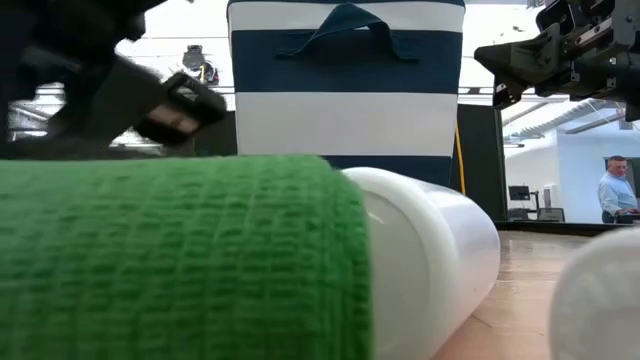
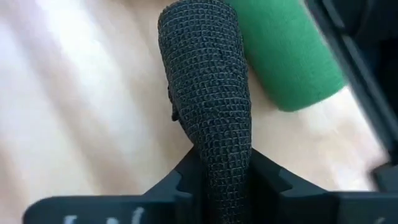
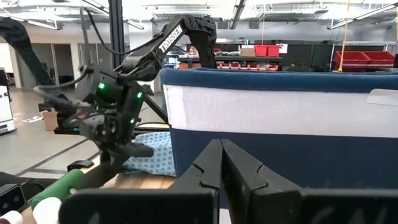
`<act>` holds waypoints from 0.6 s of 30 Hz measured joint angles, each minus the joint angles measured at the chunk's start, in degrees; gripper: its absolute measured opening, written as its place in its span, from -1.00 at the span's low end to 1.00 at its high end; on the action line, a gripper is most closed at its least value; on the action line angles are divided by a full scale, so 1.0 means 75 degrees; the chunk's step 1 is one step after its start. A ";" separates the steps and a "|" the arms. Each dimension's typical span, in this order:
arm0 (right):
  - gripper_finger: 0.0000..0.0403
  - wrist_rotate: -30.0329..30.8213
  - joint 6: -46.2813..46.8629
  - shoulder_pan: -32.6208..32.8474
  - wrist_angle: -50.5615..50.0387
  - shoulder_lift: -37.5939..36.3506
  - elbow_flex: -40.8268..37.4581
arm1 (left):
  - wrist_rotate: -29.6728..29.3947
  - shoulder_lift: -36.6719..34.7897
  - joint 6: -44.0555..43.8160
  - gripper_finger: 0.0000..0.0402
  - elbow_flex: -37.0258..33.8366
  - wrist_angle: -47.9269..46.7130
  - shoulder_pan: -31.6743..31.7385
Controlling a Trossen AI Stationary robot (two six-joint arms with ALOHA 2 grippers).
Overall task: Pick & place medical supplies in basket/bin
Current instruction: Put the black bandage into the blue bin
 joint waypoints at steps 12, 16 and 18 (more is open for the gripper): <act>-1.00 -0.0028 0.0195 0.0001 -0.0039 0.0048 0.0000 | -0.1715 -0.3318 0.1090 -0.60 -0.1096 -0.0706 0.0415; -1.00 -0.0029 0.0238 0.0001 -0.0075 0.0150 0.0000 | -0.1741 -0.5325 0.0931 -0.60 -0.3087 0.0960 0.0482; -1.00 -0.0026 0.0238 0.0001 -0.0091 0.0198 0.0000 | -0.1724 -0.6324 0.0702 -0.59 -0.4254 0.2164 0.0473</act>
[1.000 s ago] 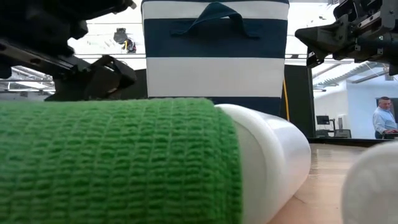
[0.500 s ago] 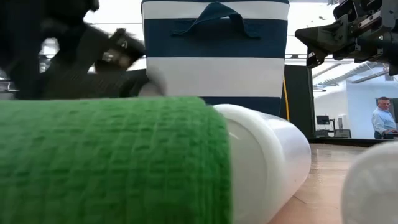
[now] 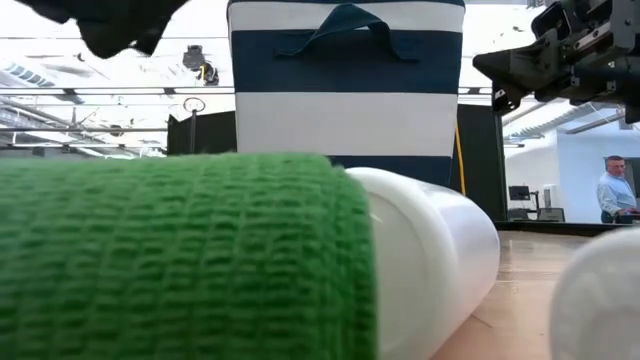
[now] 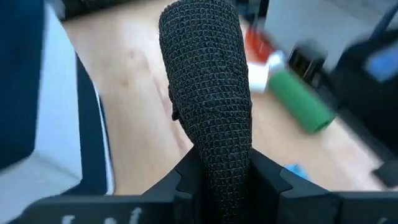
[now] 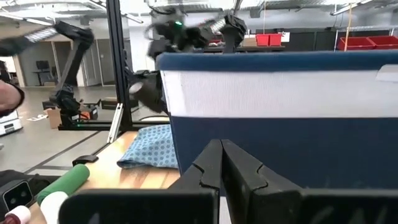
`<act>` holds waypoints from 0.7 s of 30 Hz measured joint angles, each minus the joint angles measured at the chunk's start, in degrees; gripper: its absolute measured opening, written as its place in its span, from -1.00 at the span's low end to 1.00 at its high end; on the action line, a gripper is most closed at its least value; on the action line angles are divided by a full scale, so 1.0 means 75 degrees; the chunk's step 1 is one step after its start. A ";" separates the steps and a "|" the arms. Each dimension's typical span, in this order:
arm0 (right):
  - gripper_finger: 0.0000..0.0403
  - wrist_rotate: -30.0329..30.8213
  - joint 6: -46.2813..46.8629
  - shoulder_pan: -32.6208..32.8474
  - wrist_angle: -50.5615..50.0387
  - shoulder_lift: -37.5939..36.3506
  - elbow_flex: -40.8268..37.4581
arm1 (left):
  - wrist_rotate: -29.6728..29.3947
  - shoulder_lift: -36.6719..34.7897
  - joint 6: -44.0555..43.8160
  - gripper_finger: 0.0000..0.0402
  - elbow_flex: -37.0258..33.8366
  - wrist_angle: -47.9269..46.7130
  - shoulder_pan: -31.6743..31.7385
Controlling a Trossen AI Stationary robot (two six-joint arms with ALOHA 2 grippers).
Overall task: Pick & place medical supplies in basket/bin
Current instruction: Put the black bandage into the blue bin
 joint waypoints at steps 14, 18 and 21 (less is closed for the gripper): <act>-1.00 0.0015 -0.0058 0.0003 0.0094 0.0185 0.0000 | -0.1552 -0.4269 -0.0538 -0.63 -0.2947 0.2008 0.0098; -1.00 0.0020 -0.0058 0.0003 0.0093 0.0198 0.0000 | -0.1682 -0.4114 -0.0526 -0.63 -0.1476 0.0720 0.0380; -1.00 0.0026 -0.0061 0.0003 0.0092 0.0204 0.0000 | -0.2351 -0.3484 -0.0446 -0.63 0.0230 -0.0491 0.0887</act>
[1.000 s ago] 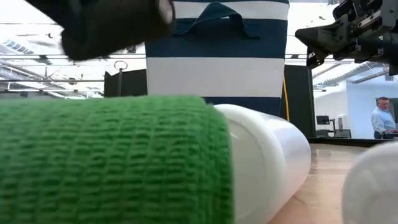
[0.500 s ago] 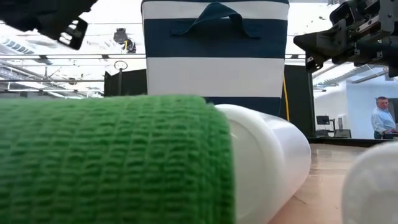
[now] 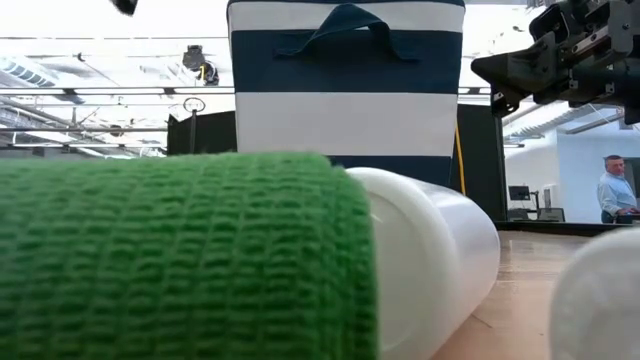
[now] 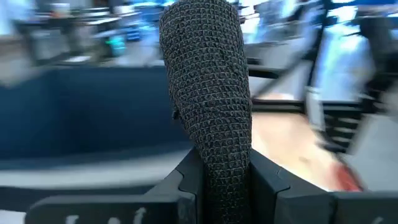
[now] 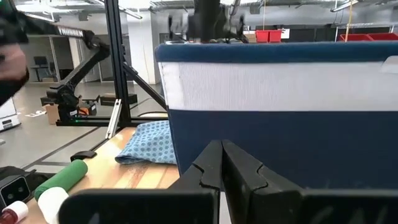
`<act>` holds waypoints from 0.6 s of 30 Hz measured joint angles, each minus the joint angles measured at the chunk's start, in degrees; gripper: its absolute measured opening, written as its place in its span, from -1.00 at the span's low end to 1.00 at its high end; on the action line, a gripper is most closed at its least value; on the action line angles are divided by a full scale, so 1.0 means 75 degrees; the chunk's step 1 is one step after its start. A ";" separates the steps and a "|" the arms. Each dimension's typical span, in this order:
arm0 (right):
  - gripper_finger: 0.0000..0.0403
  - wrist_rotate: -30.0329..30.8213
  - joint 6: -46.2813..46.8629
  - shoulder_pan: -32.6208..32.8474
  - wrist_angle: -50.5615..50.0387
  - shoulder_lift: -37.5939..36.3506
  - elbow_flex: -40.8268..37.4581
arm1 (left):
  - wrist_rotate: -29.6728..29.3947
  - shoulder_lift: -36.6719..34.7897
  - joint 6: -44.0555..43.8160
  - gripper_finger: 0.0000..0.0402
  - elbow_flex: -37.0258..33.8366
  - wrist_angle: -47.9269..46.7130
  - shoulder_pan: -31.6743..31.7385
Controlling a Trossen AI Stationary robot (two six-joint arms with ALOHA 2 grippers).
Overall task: Pick & place medical supplies in basket/bin
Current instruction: Put the black bandage into the blue bin
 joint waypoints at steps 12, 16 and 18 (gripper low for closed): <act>-1.00 0.0233 0.0000 0.0000 0.0025 0.0000 0.0000 | 0.1873 0.5132 0.1582 -0.64 0.6397 -0.3577 0.4013; -1.00 0.0210 0.0000 0.0000 -0.0002 0.0000 0.0000 | 0.2934 0.6956 0.2043 -0.64 0.7320 -0.3450 0.4927; -1.00 0.0210 0.0000 0.0000 0.0001 0.0000 0.0000 | 0.3413 0.7822 0.2055 -0.64 0.7578 -0.3261 0.5205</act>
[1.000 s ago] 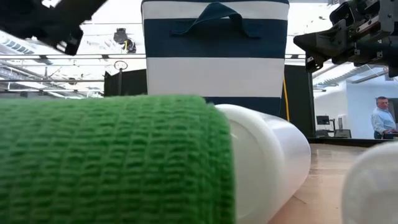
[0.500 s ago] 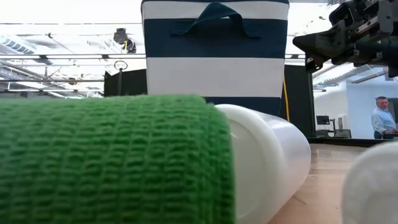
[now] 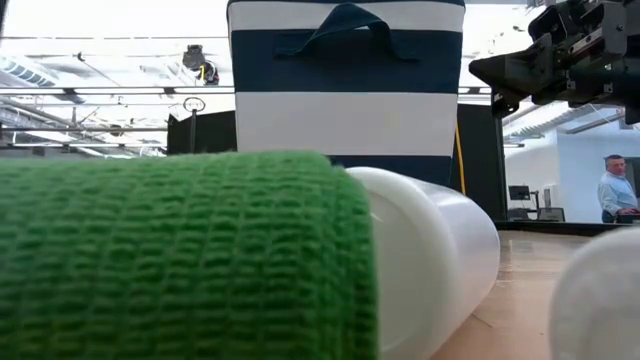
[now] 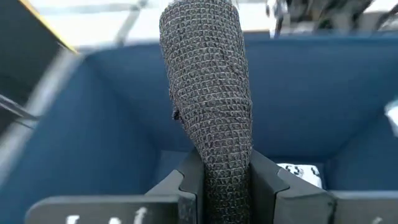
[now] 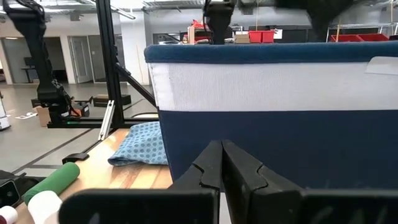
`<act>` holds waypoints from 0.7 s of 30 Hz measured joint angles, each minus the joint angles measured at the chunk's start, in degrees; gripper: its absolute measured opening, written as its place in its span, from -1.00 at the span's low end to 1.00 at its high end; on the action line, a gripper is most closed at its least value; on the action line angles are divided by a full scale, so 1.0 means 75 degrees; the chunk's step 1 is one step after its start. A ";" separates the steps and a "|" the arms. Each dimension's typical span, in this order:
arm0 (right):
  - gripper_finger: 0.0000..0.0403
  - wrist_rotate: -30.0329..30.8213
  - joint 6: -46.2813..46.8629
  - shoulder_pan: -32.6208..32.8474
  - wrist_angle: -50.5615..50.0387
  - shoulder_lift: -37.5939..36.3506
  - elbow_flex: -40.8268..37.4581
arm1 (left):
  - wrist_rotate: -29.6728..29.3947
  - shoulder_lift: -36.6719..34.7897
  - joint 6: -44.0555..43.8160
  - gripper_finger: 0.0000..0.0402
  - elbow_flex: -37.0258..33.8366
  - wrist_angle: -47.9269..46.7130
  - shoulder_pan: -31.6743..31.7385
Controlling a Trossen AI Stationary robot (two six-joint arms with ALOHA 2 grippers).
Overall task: Pick & place medical supplies in basket/bin
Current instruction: Put the black bandage into the blue bin
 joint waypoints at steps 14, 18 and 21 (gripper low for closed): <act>-1.00 -0.0006 -0.0211 0.0000 -0.0184 0.0000 0.0000 | 0.1301 0.3144 0.0150 -0.64 0.0075 0.0789 0.0080; -1.00 -0.0006 -0.0307 -0.0003 -0.0182 0.0000 0.0000 | 0.1311 0.3480 0.0273 -0.64 0.0089 0.0969 0.0066; -1.00 -0.0006 -0.0405 -0.0003 -0.0181 0.0000 0.0000 | 0.1270 0.3689 0.0306 -0.65 0.0091 0.1112 0.0066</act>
